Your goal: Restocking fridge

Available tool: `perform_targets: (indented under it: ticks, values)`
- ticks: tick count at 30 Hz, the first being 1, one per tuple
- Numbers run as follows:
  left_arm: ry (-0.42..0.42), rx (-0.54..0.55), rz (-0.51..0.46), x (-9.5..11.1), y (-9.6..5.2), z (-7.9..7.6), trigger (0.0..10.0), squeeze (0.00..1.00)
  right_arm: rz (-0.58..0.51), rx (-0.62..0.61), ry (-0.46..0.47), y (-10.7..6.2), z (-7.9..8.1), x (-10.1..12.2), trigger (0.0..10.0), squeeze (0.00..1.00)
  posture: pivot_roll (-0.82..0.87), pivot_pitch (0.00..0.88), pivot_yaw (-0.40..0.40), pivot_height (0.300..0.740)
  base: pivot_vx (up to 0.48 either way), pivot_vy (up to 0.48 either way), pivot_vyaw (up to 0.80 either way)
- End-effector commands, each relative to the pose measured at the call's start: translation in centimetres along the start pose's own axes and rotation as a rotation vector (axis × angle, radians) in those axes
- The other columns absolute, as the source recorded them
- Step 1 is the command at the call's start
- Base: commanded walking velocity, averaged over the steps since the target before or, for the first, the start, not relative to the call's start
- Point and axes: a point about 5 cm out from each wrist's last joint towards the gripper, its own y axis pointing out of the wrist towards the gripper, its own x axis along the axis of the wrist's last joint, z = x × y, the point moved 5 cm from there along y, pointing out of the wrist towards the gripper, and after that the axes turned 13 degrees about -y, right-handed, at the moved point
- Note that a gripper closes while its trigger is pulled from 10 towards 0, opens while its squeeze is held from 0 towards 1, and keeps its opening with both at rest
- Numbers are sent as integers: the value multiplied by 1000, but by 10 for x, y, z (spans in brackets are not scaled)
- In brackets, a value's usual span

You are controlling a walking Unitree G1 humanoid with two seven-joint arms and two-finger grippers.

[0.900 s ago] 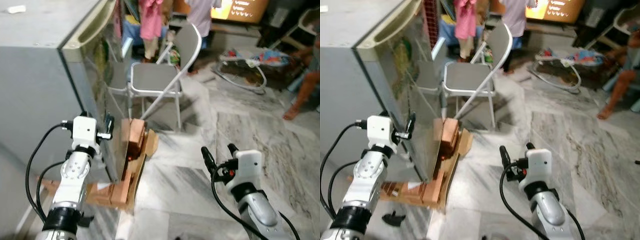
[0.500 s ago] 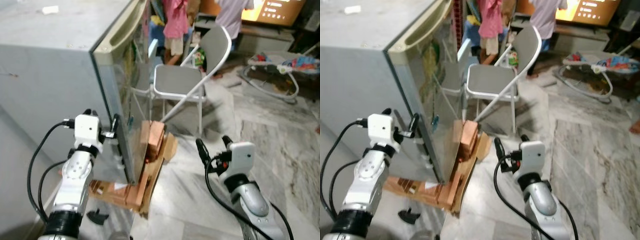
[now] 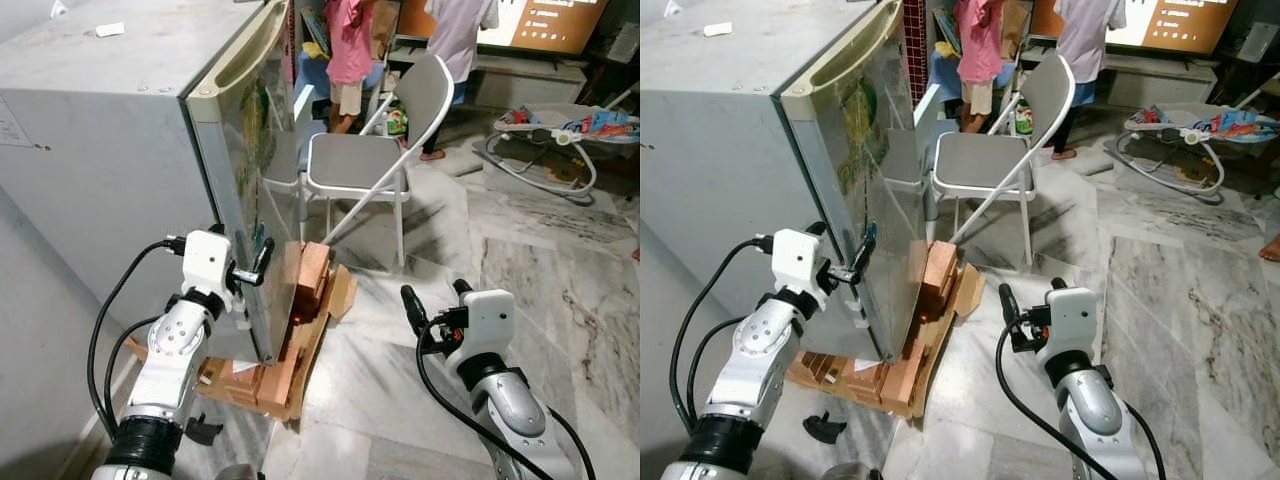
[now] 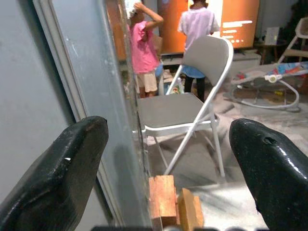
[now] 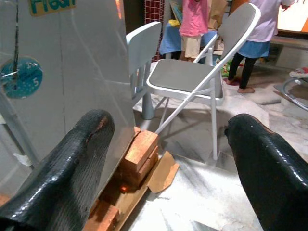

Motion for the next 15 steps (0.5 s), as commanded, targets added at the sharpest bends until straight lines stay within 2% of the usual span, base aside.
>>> perform_targets:
  ticks: [1, 3, 6, 15]
  values:
    - [18, 35, 4, -1, 6, 6, 10000, 0, 15, -6, -1, -1, -1, -2, 10000, 0, -52, 1, -1, 740, 0, 0, 0]
    - [34, 77, 4, 0, 14, 13, 10000, 0, 19, -3, -5, -2, -1, -2, 10000, 0, -65, 2, 1, 740, 0, 0, 0]
    - [-1, 129, 0, 5, 24, 23, 10000, 0, 24, -7, -13, -6, -4, -3, 10000, 0, -79, 4, 3, 740, 0, 0, 0]
    - [5, 128, -4, 9, 35, 23, 10000, 0, 30, -14, -18, -8, -6, -4, 10000, 0, -87, 8, 5, 740, 0, 0, 0]
